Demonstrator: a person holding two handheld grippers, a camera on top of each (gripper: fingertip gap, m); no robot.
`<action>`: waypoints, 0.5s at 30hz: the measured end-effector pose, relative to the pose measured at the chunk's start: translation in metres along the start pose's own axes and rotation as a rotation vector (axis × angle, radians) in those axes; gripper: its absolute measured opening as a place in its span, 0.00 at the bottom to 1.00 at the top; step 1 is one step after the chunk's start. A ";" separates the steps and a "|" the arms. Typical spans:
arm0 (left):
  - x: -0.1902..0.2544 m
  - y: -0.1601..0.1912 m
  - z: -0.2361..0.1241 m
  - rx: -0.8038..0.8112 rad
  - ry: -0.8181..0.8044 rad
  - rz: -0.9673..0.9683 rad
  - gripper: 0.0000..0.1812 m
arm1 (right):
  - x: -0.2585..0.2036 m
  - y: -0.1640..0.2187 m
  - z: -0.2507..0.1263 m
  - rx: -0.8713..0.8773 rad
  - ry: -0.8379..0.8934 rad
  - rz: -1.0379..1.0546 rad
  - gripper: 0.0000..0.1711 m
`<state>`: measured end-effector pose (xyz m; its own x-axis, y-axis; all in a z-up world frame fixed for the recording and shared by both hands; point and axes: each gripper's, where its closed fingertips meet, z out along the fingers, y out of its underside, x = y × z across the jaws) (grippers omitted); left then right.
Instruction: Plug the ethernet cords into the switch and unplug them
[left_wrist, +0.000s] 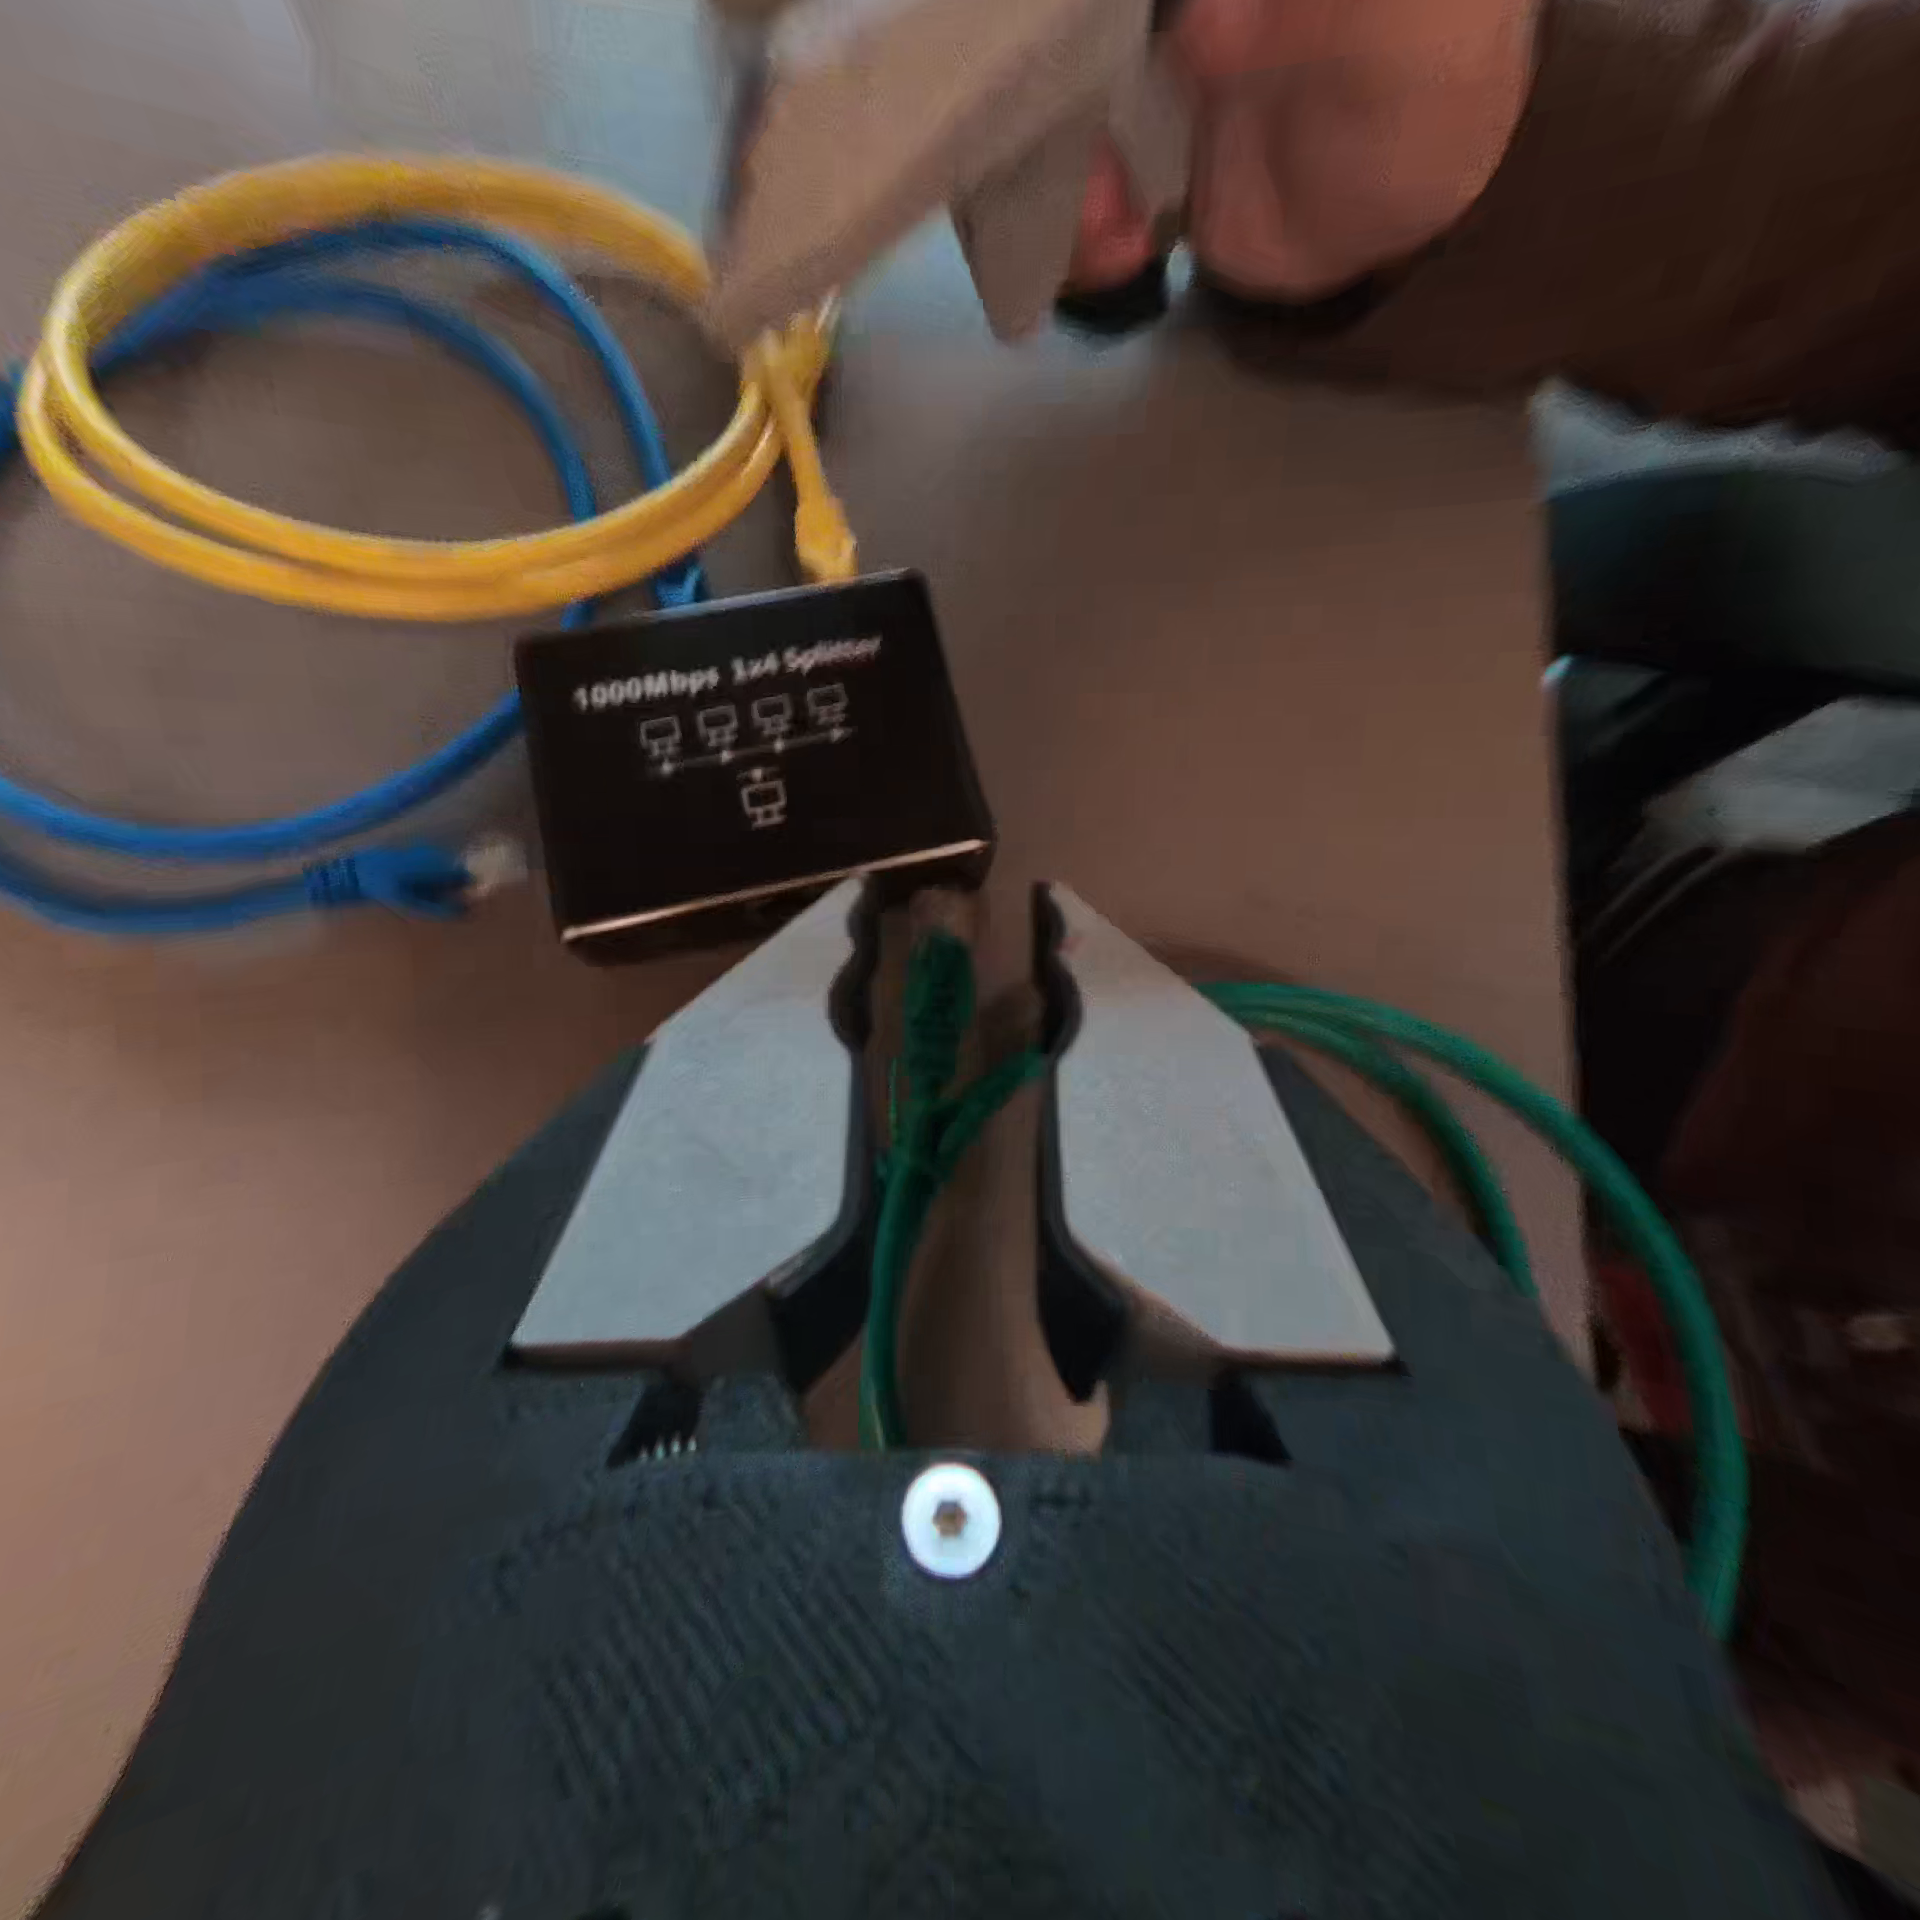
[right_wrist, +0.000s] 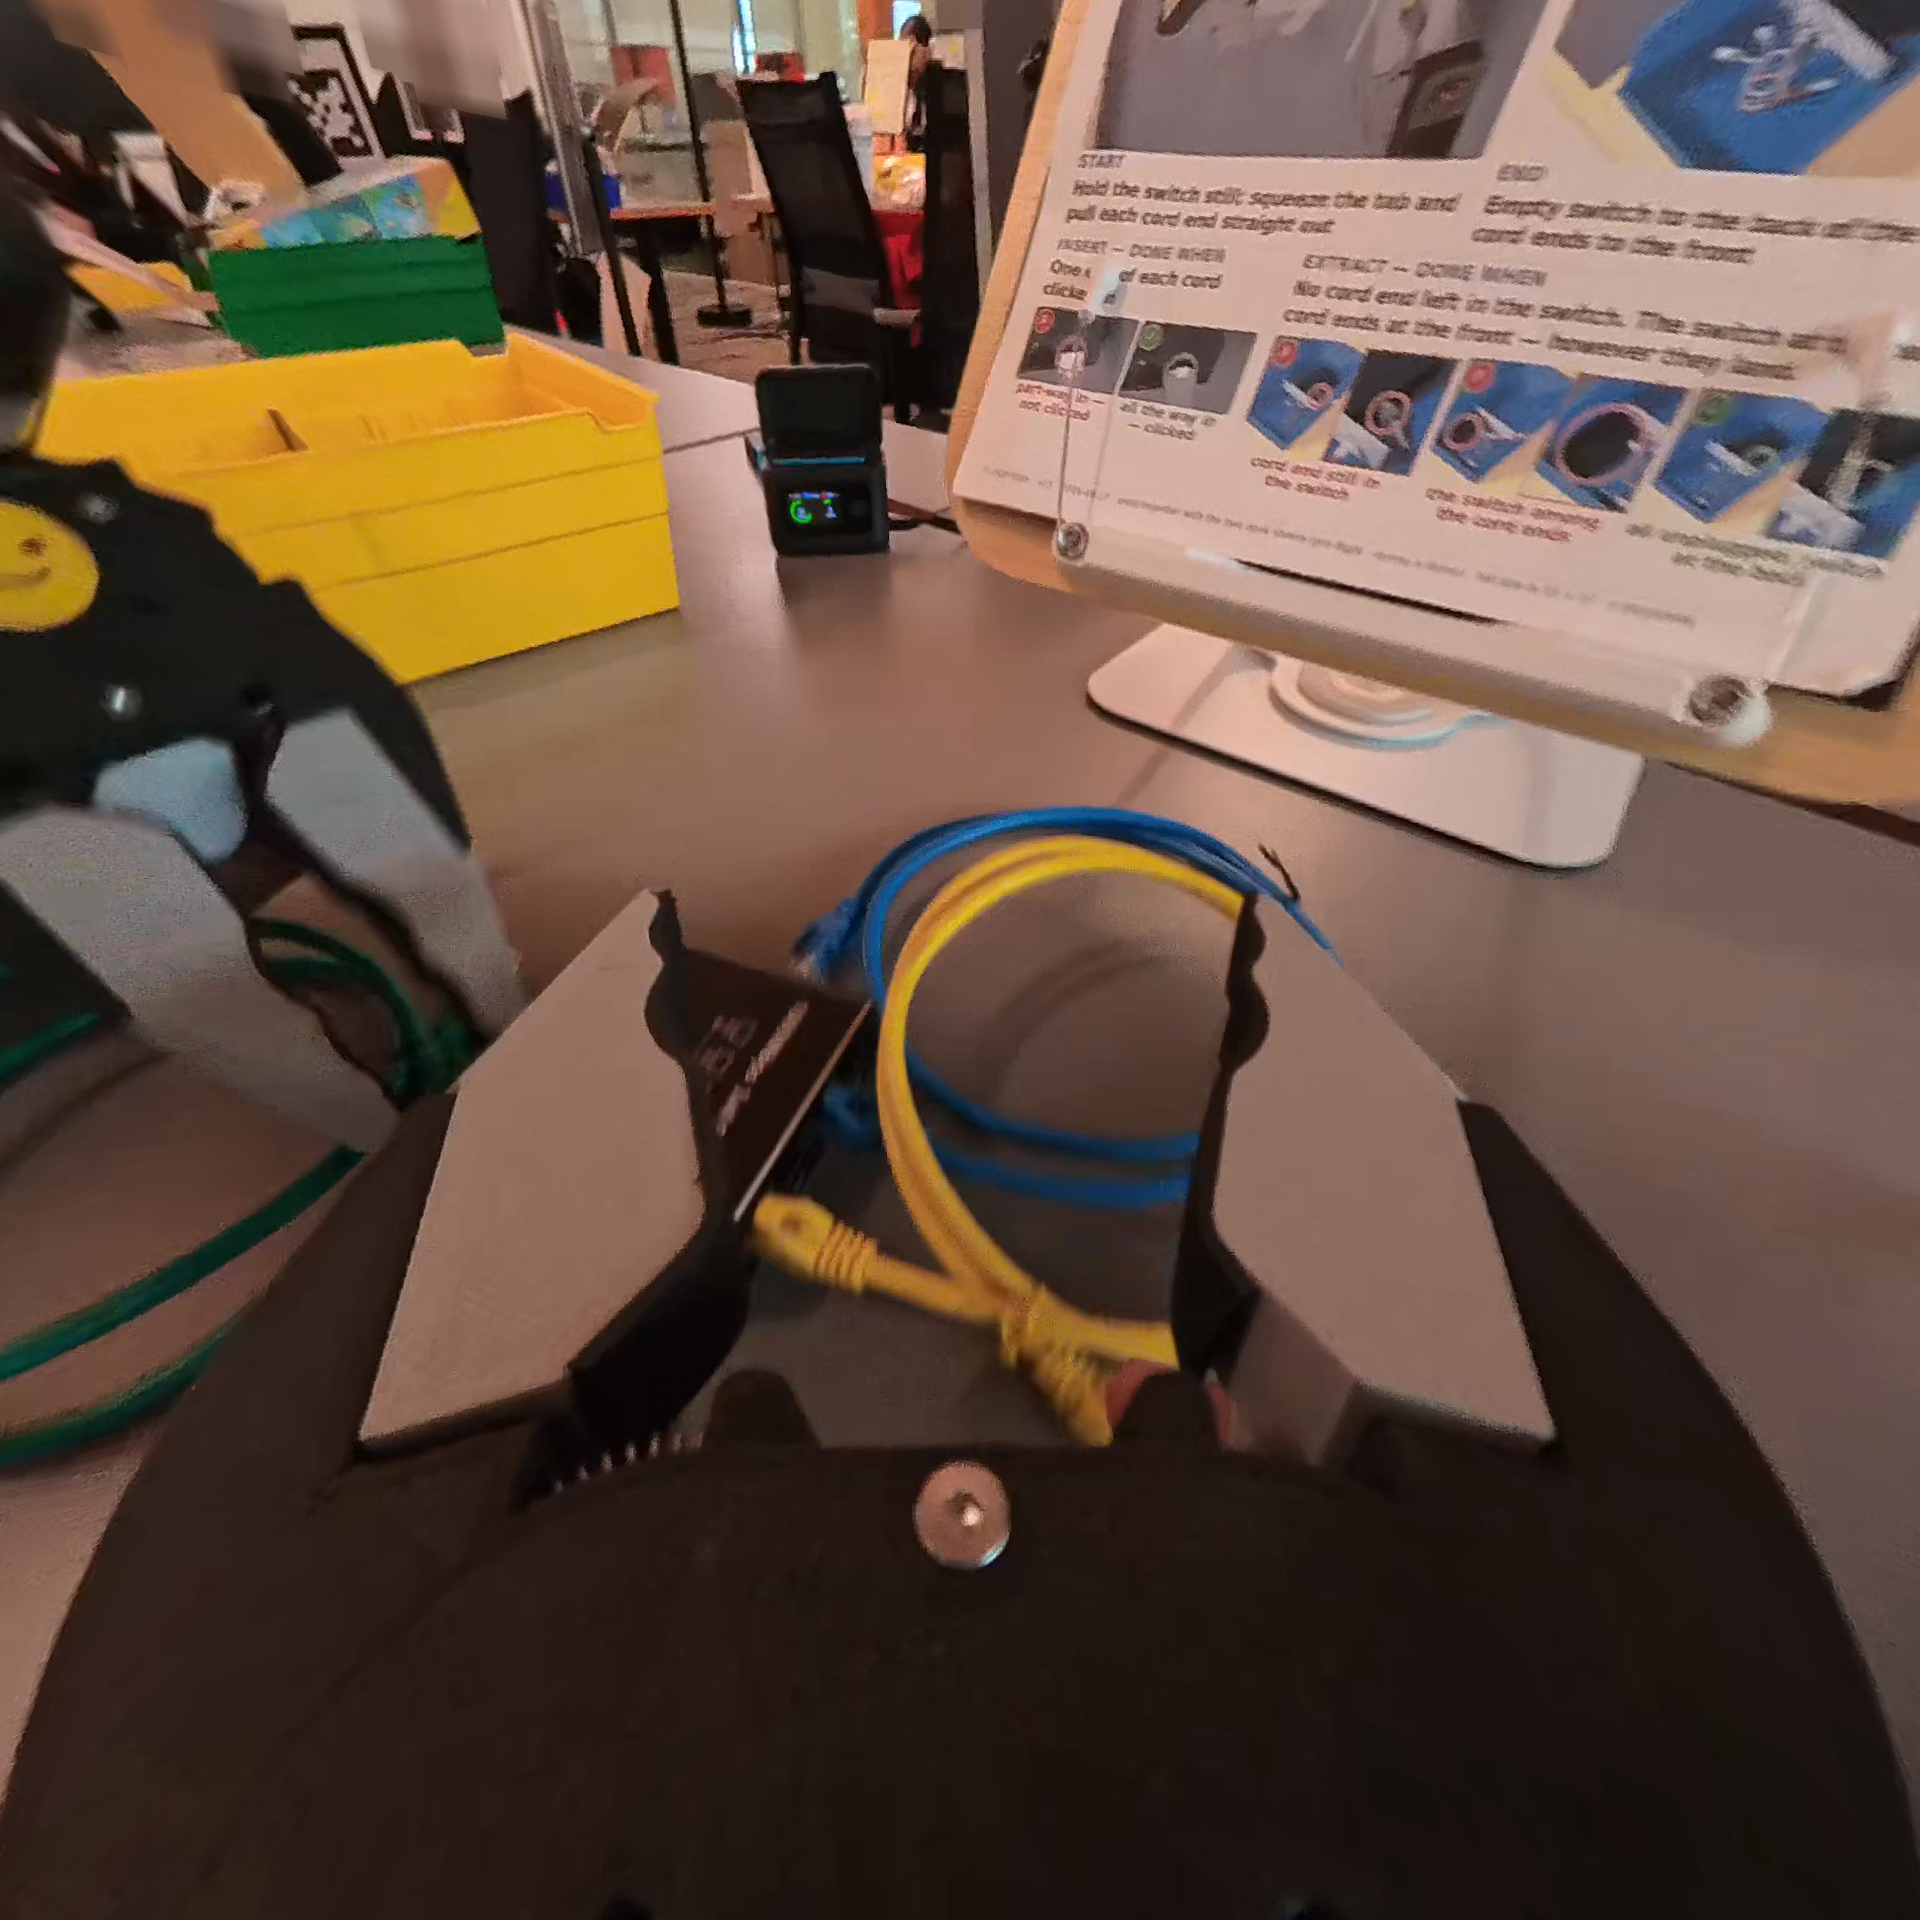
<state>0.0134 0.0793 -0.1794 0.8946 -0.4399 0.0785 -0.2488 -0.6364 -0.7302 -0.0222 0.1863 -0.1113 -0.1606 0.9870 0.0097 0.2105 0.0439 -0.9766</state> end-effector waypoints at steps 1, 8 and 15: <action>-0.002 -0.011 -0.007 0.072 0.025 -0.007 0.27 | 0.001 0.005 -0.011 -0.001 0.027 -0.016 0.59; -0.029 -0.053 -0.085 0.460 0.049 0.020 0.31 | -0.031 0.032 -0.042 -0.081 0.037 -0.103 0.48; -0.068 -0.045 -0.090 0.528 -0.044 -0.138 0.27 | -0.040 0.059 -0.011 -0.315 0.133 -0.101 0.59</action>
<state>-0.0697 0.0811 -0.0908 0.9234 -0.3401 0.1777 0.0822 -0.2770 -0.9573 0.0071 0.1510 -0.1668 -0.0734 0.9857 0.1514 0.4902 0.1679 -0.8553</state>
